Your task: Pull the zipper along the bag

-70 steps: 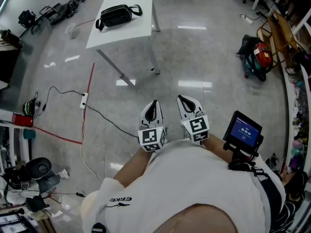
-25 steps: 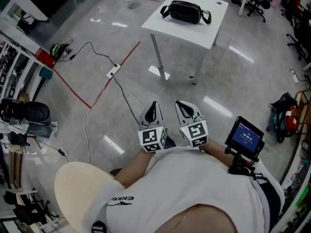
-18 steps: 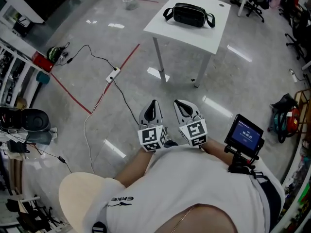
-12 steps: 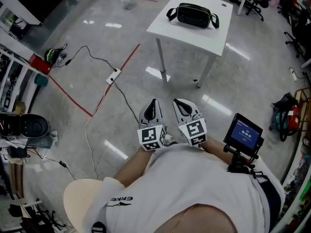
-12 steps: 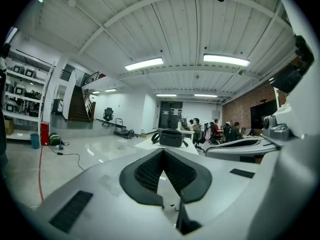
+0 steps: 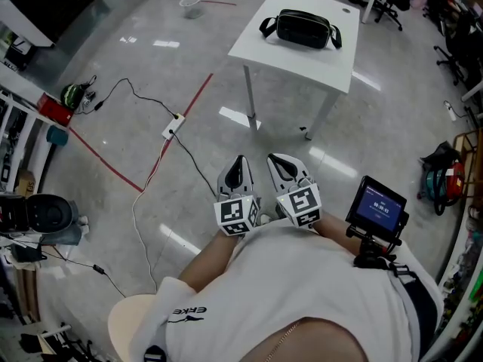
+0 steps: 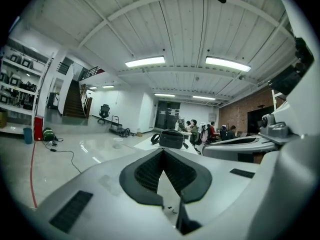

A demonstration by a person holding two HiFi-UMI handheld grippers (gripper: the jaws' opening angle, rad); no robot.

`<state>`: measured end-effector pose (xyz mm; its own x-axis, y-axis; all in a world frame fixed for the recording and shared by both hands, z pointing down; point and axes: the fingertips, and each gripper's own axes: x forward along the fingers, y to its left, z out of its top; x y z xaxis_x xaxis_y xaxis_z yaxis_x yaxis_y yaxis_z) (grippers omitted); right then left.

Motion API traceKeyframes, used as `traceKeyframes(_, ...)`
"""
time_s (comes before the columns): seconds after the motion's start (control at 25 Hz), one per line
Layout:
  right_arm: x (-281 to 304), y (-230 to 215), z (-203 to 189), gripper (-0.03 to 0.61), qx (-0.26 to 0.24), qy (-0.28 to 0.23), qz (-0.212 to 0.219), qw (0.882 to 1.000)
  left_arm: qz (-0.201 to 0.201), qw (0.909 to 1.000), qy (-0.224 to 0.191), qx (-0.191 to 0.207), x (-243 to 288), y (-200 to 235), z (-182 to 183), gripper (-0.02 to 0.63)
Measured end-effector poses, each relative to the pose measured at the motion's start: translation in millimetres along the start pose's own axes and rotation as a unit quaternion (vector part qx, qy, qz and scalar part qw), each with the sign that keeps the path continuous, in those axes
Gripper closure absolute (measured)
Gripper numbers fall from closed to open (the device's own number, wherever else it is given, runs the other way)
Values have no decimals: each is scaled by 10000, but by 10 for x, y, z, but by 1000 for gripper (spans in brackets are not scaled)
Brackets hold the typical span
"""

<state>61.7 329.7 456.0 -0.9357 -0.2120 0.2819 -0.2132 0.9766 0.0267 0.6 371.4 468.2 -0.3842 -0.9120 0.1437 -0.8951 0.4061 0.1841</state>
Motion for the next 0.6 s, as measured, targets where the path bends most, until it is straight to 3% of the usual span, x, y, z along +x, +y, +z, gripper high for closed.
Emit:
traceKeyframes(0.2, 516, -376, -70, 574, 63, 69, 25, 10000, -7, 9999, 121, -16, 577, 167, -106, 611)
traceKeyframes(0.6, 626, -457, 240, 574, 187, -99, -126, 9997, -217, 9996, 82, 180, 677, 219, 227, 611)
